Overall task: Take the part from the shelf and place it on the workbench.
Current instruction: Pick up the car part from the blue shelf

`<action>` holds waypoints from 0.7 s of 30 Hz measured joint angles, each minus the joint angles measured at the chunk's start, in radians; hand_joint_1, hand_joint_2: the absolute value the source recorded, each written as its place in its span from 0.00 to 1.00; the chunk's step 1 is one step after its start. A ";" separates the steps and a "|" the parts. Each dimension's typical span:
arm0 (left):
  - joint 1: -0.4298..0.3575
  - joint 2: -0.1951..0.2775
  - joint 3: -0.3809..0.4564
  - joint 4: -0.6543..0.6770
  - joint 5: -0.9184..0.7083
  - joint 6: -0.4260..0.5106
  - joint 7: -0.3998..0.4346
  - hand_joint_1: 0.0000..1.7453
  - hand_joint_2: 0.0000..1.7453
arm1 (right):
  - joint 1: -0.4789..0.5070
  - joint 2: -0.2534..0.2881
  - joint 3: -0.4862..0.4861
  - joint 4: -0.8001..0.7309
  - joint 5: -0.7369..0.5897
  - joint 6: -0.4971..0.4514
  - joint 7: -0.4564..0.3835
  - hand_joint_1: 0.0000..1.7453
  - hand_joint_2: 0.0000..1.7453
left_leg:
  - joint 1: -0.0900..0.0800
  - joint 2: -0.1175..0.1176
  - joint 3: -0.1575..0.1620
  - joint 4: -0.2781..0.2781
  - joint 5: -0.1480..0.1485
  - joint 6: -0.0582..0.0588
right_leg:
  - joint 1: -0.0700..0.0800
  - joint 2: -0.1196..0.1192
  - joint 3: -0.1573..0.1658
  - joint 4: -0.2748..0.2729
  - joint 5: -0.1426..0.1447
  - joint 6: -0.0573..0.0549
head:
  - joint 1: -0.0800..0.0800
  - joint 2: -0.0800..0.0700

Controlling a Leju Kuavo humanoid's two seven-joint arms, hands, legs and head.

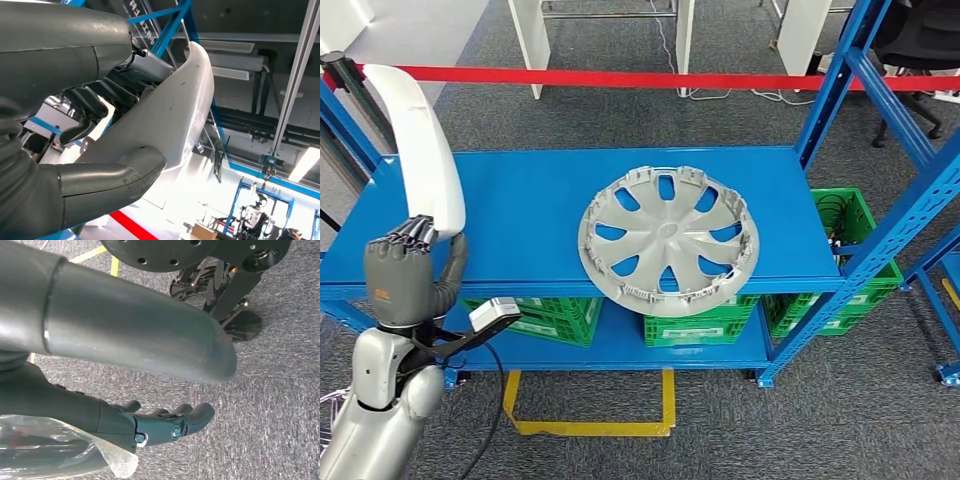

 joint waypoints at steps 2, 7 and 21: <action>0.005 0.000 -0.001 -0.003 0.002 -0.003 0.000 1.00 1.00 | 0.000 0.002 0.000 0.000 -0.003 -0.009 -0.002 0.00 0.00 | 0.000 0.000 0.000 0.001 0.000 0.000 | 0.000 0.000 0.000 0.000 0.000 0.000 | 0.000 0.000; 0.040 0.020 0.001 -0.024 0.014 -0.012 0.001 1.00 1.00 | -0.003 0.034 0.000 0.017 -0.016 -0.096 -0.013 0.00 0.00 | -0.002 0.000 -0.004 0.010 -0.003 0.004 | -0.005 0.000 -0.002 -0.003 0.006 0.009 | 0.000 0.000; 0.150 0.082 0.047 -0.102 0.024 -0.040 0.010 1.00 1.00 | -0.015 0.051 0.001 0.061 -0.004 -0.122 -0.015 0.00 0.00 | 0.010 0.016 -0.013 0.006 0.016 0.013 | -0.009 -0.010 -0.051 0.071 0.033 0.032 | 0.006 0.000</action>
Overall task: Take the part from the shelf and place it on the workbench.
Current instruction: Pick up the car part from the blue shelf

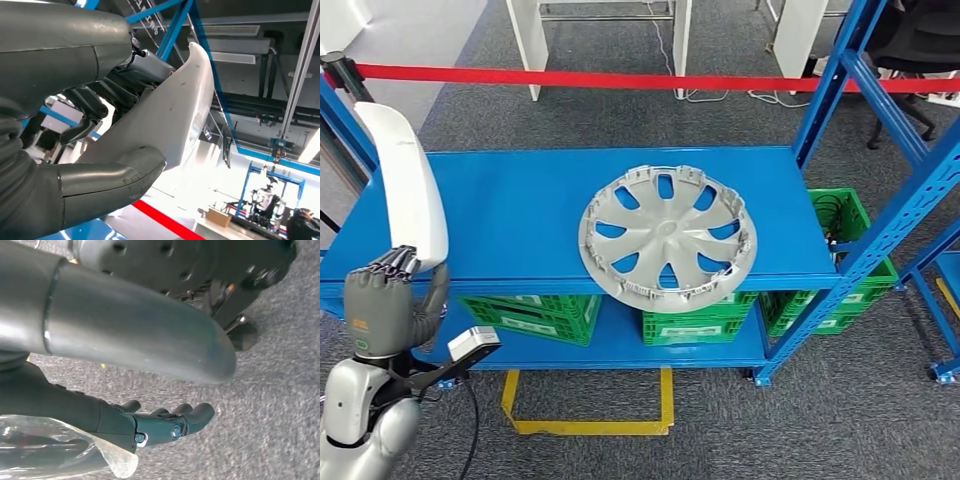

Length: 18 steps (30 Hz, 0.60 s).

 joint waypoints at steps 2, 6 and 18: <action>0.012 0.010 0.008 -0.014 0.003 -0.005 0.001 1.00 1.00 | -0.002 0.000 0.000 0.007 -0.001 -0.003 0.002 0.00 0.00 | -0.002 -0.002 -0.010 0.015 -0.006 -0.011 | 0.004 0.003 0.017 -0.023 -0.008 -0.011 | 0.000 0.000; 0.029 0.031 0.026 -0.036 0.007 -0.011 0.001 1.00 1.00 | -0.014 0.001 0.000 0.016 -0.009 -0.017 0.017 0.00 0.00 | 0.000 -0.002 -0.040 0.064 -0.046 -0.030 | -0.001 0.003 0.004 -0.041 -0.016 -0.041 | -0.004 0.000; 0.060 0.061 0.056 -0.073 0.005 -0.015 -0.002 1.00 1.00 | -0.022 0.005 0.000 0.044 -0.027 -0.034 0.025 0.00 0.00 | -0.012 -0.004 -0.006 0.016 -0.013 -0.013 | 0.008 -0.004 -0.050 -0.053 0.057 -0.029 | -0.008 0.000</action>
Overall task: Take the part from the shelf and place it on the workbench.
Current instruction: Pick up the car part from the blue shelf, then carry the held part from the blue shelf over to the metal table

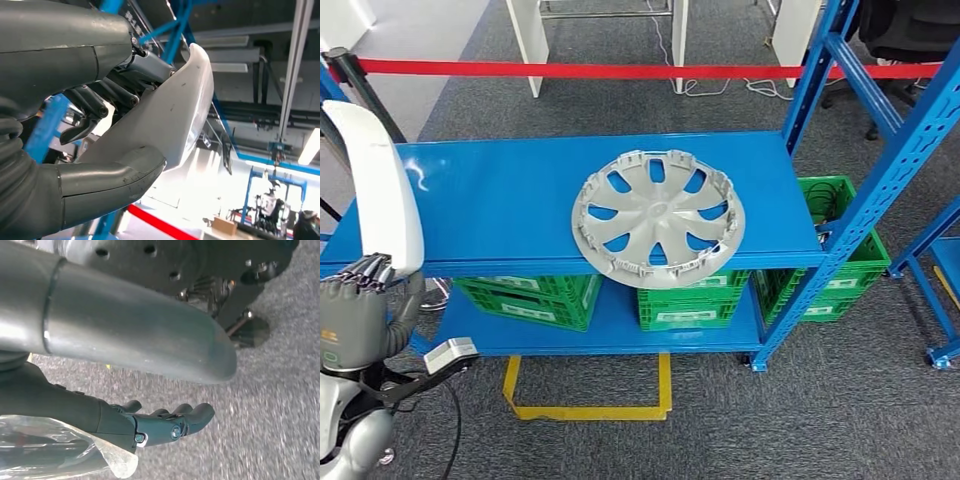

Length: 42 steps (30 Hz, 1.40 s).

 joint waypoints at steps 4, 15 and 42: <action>0.004 0.005 0.003 -0.012 -0.001 0.000 -0.004 1.00 1.00 | 0.001 0.001 0.000 0.005 -0.008 0.000 0.000 0.00 0.00 | 0.007 0.005 -0.040 -0.011 0.049 0.025 | -0.001 0.000 -0.027 0.038 -0.065 0.019 | 0.001 0.000; 0.012 0.015 0.006 -0.023 0.006 -0.006 -0.010 1.00 1.00 | -0.005 0.001 0.002 0.009 -0.016 0.000 0.000 0.00 0.00 | -0.004 0.010 -0.159 0.022 0.134 0.011 | 0.008 0.001 0.199 -0.048 -0.136 0.005 | 0.003 0.000; 0.036 0.046 0.015 -0.048 0.029 0.013 -0.034 1.00 1.00 | -0.004 0.002 0.015 0.021 -0.024 -0.014 0.015 0.00 0.00 | 0.005 0.008 -0.102 0.002 0.089 0.022 | 0.003 -0.002 -0.001 0.145 -0.125 0.024 | -0.001 0.000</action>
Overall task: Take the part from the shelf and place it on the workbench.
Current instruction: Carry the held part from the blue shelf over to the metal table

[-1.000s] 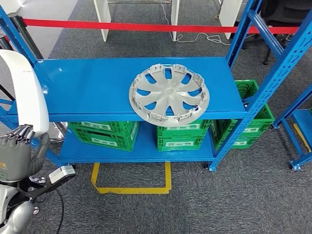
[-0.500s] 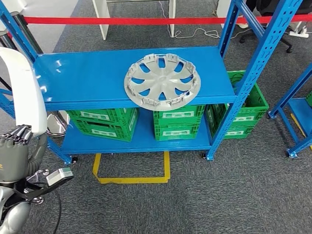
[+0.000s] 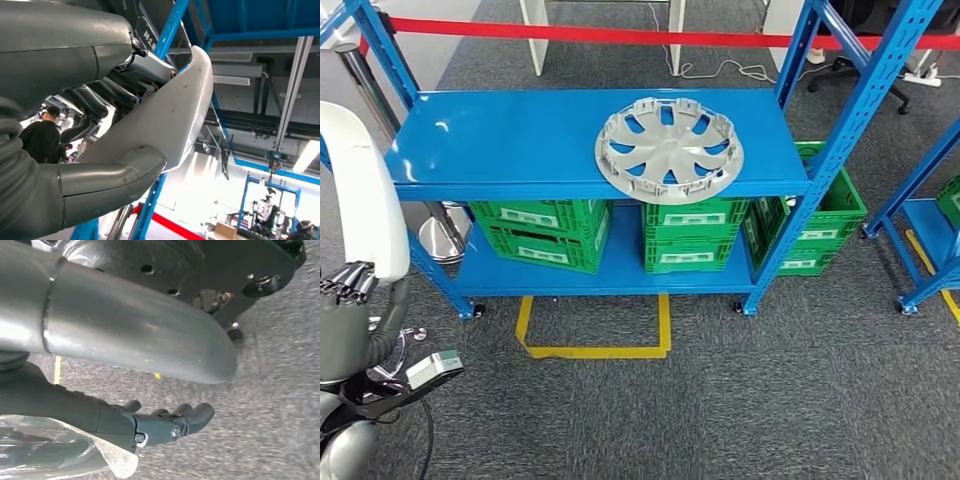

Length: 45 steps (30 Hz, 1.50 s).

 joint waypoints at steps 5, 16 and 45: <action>0.027 0.006 0.010 -0.020 0.008 0.015 -0.013 1.00 1.00 | -0.003 0.000 0.010 0.006 0.004 -0.010 0.003 0.00 0.00 | -0.009 0.002 -0.093 0.016 0.077 -0.002 | 0.006 0.002 0.209 -0.154 -0.020 -0.016 | 0.001 0.000; 0.046 0.019 0.016 -0.029 0.008 0.025 -0.014 1.00 1.00 | -0.003 0.001 0.019 0.013 0.009 -0.013 0.006 0.00 0.00 | 0.006 -0.003 -0.132 0.308 -0.088 -0.057 | 0.010 -0.012 0.134 -0.213 0.050 -0.058 | -0.009 0.000; 0.086 0.039 -0.003 -0.087 0.022 0.053 -0.061 1.00 1.00 | 0.007 0.002 0.064 0.021 -0.009 -0.021 -0.006 0.00 0.00 | 0.003 -0.004 -0.164 0.282 -0.091 -0.051 | 0.015 -0.010 0.185 -0.229 0.023 -0.062 | 0.005 0.000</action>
